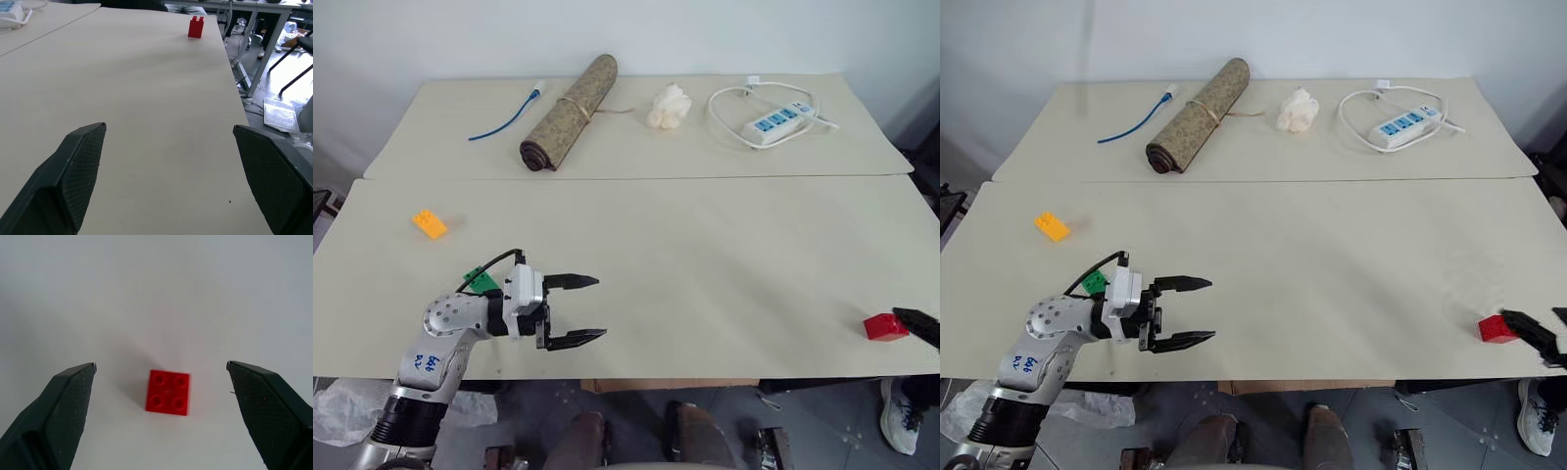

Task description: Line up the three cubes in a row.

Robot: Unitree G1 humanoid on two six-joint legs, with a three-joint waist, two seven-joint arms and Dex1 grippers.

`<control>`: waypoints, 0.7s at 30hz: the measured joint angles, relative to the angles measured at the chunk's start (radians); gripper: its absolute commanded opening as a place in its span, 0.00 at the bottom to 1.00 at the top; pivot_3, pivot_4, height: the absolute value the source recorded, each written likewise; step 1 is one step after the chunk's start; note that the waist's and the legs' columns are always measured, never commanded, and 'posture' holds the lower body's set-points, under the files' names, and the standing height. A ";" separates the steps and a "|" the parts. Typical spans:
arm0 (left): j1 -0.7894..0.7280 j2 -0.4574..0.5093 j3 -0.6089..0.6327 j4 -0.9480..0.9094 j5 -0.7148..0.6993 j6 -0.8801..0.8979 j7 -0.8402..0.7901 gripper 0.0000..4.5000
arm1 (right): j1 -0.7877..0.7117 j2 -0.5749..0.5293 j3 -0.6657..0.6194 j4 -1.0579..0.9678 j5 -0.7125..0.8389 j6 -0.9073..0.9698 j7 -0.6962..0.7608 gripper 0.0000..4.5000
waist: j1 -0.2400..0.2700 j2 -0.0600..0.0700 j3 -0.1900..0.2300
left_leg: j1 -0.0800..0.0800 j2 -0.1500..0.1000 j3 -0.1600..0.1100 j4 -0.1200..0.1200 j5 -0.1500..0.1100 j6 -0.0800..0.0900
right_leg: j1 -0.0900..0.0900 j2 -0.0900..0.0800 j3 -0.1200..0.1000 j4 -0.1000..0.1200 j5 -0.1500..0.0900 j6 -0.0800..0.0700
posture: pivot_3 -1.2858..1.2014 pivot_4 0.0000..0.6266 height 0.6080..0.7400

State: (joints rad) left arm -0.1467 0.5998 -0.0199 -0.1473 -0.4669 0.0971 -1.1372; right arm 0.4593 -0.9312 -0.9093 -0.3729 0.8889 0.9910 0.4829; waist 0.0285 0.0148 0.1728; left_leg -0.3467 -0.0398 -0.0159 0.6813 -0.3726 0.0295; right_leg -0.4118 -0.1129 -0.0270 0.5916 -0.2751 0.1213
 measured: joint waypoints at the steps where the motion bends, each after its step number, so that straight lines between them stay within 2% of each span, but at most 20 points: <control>1: 0.000 -0.001 0.000 -0.001 0.000 0.000 0.000 0.97 | -0.005 0.002 0.010 0.000 -0.010 0.001 -0.005 1.00 | -0.001 0.000 0.000 | -0.001 0.000 0.000 0.000 0.000 0.000 | 0.000 0.000 0.000 0.000 0.000 0.000 | 0.52 0.24 1.00; 8: 0.030 -0.004 -0.003 -0.038 0.002 0.001 0.011 0.97 | -0.057 0.040 0.141 0.037 -0.161 -0.074 -0.014 1.00 | -0.003 0.000 0.000 | -0.002 0.000 0.000 0.001 0.000 0.000 | -0.001 0.001 0.000 0.000 0.001 0.001 | 0.52 0.24 1.00; 15: 0.037 -0.002 -0.003 -0.046 0.002 0.006 0.022 0.97 | -0.104 0.045 0.200 0.110 -0.243 -0.122 0.015 1.00 | -0.003 0.000 0.000 | -0.002 0.000 0.000 0.001 0.000 0.000 | -0.001 0.001 0.000 0.000 0.001 0.001 | 0.52 0.24 1.00; 18: 0.037 -0.001 -0.002 -0.047 0.002 0.006 0.022 1.00 | -0.128 0.045 0.206 0.134 -0.265 -0.137 0.029 0.85 | -0.004 0.000 0.000 | -0.002 0.000 0.001 0.001 0.000 0.000 | -0.001 0.001 0.000 0.000 0.001 0.001 | 0.52 0.24 1.00; 21: 0.038 -0.001 0.000 -0.047 0.002 0.006 0.023 1.00 | -0.141 0.045 0.225 0.150 -0.283 -0.140 0.045 0.64 | -0.004 0.000 0.000 | -0.002 0.000 0.001 0.001 0.000 0.000 | -0.001 0.001 -0.001 0.000 0.001 0.001 | 0.52 0.24 1.00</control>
State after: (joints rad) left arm -0.1091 0.5985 -0.0204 -0.1940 -0.4648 0.1029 -1.1143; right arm 0.3185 -0.8865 -0.6843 -0.2226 0.6063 0.8507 0.5278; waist 0.0248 0.0147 0.1728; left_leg -0.3484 -0.0400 -0.0154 0.6824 -0.3723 0.0297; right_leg -0.4130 -0.1117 -0.0275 0.5915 -0.2744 0.1226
